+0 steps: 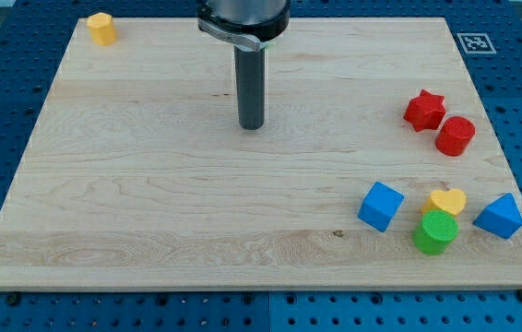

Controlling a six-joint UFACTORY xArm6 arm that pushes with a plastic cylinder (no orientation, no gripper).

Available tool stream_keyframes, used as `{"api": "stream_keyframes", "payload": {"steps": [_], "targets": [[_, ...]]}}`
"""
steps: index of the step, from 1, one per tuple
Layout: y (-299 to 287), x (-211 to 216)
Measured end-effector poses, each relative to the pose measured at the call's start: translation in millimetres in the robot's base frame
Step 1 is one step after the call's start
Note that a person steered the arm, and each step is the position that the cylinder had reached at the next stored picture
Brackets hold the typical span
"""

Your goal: Move your arm towards the bottom of the green circle

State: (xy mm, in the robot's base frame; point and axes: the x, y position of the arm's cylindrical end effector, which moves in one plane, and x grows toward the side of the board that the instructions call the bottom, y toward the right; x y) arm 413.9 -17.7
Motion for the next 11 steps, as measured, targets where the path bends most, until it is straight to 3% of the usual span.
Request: {"api": "stream_keyframes", "payload": {"steps": [1,2,5,8,11], "targets": [[9.2,10.4],[49.8,49.5],[103.2,199.9],[186.6,203.9],[204.9,172.3]]}}
